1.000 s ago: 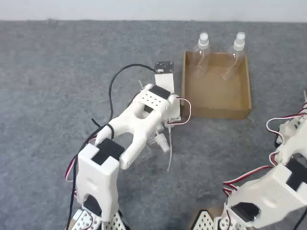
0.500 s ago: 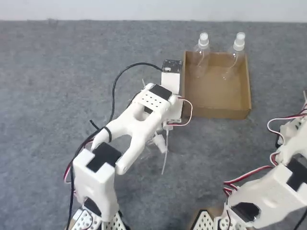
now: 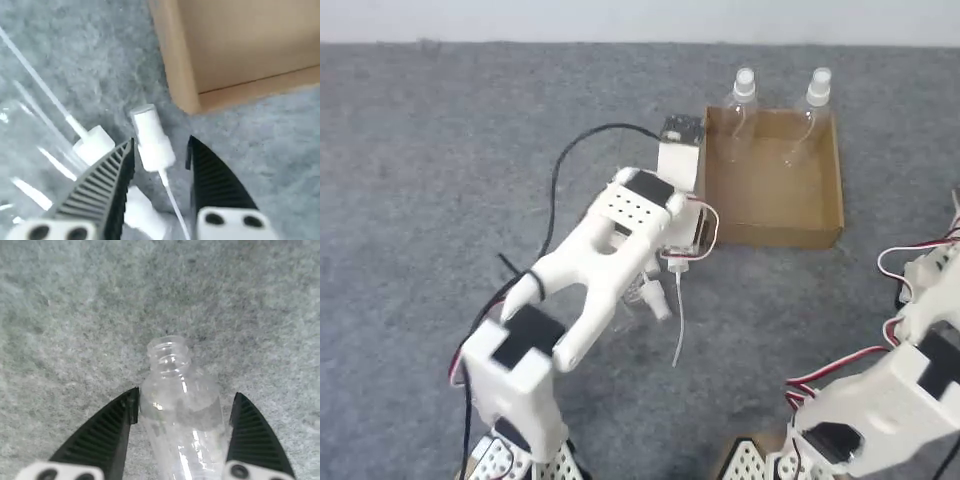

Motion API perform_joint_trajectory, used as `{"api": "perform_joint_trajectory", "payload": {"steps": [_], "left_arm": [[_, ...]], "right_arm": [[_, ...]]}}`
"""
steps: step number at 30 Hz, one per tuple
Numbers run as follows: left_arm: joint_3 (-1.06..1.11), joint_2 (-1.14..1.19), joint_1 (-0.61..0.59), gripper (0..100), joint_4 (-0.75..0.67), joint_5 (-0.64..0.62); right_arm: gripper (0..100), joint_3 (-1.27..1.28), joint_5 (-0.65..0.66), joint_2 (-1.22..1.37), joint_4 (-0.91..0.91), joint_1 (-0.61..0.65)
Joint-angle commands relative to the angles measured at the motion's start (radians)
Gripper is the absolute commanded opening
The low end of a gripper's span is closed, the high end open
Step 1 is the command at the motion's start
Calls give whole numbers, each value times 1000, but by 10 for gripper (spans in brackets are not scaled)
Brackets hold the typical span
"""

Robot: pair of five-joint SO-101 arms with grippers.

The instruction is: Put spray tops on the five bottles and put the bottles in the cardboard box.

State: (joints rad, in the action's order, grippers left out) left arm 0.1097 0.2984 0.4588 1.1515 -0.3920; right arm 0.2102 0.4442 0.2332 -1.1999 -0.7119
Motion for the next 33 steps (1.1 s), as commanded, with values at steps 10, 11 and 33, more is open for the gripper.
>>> {"api": "perform_joint_trajectory", "payload": {"steps": [10, 11, 33], "left_arm": [[-4, 98, -29, 118, -126, 20], [-2, 98, -28, 111, -132, 23], [-33, 170, 21, 42, -34, 75]], "right_arm": [[246, -54, 18, -21, 13, -8], [246, -54, 18, -21, 13, -8], [246, -54, 18, -21, 13, -8]]}}
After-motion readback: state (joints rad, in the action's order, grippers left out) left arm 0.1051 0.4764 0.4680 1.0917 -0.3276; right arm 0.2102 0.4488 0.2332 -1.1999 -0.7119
